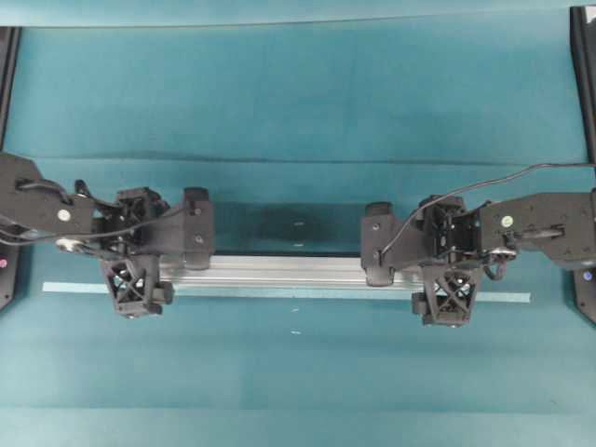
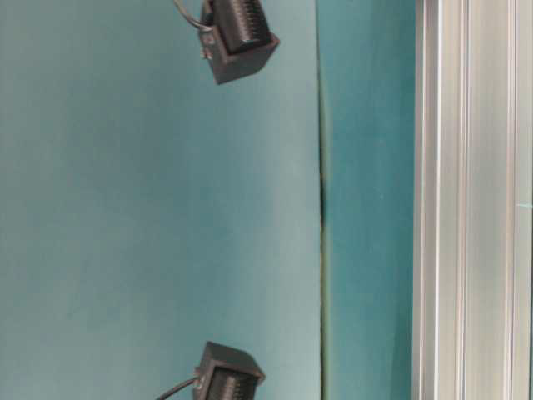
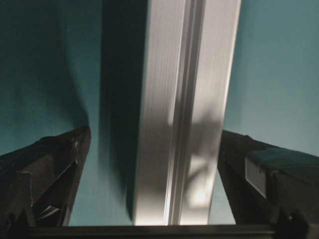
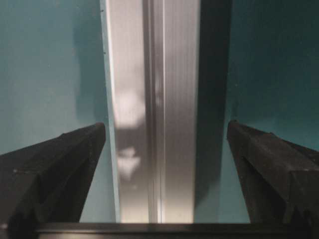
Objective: Lift the metal rail with both hands.
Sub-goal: 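Close both grippers around the rail ends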
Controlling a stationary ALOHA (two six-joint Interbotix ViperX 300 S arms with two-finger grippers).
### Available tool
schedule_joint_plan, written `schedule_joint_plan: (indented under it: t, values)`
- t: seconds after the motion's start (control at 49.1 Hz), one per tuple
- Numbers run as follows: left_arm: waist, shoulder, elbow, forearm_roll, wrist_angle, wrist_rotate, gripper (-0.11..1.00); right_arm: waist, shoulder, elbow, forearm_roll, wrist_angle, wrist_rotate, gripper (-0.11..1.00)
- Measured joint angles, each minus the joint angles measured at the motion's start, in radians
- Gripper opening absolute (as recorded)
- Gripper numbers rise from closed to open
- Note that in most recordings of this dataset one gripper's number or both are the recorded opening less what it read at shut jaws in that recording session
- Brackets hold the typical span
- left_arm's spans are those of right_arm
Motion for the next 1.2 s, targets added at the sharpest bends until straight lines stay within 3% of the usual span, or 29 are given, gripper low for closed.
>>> schedule_joint_plan:
  t: [0.183, 0.265, 0.346, 0.509, 1.038, 1.201]
  values:
    - [0.0, 0.002, 0.0, 0.0, -0.021, -0.006, 0.96, -0.002, 0.012, 0.005, -0.002, -0.02, 0.002, 0.99]
    - [0.0, 0.0, 0.0, 0.0, -0.023, -0.006, 0.9, -0.002, 0.012, 0.005, -0.002, -0.025, 0.005, 0.95]
    - [0.0, 0.0, 0.002, 0.0, -0.023, 0.002, 0.74, -0.002, 0.014, 0.005, -0.002, -0.025, 0.009, 0.84]
    - [-0.026, 0.0, 0.002, 0.0, -0.023, 0.029, 0.3, 0.003, 0.014, 0.005, 0.005, -0.021, 0.014, 0.41]
    - [-0.026, 0.0, 0.002, 0.0, -0.021, 0.035, 0.29, 0.002, 0.014, 0.002, 0.02, -0.021, 0.012, 0.38]
    - [-0.025, -0.04, -0.018, 0.0, 0.041, 0.035, 0.29, -0.002, -0.023, -0.026, 0.02, 0.051, 0.037, 0.38]
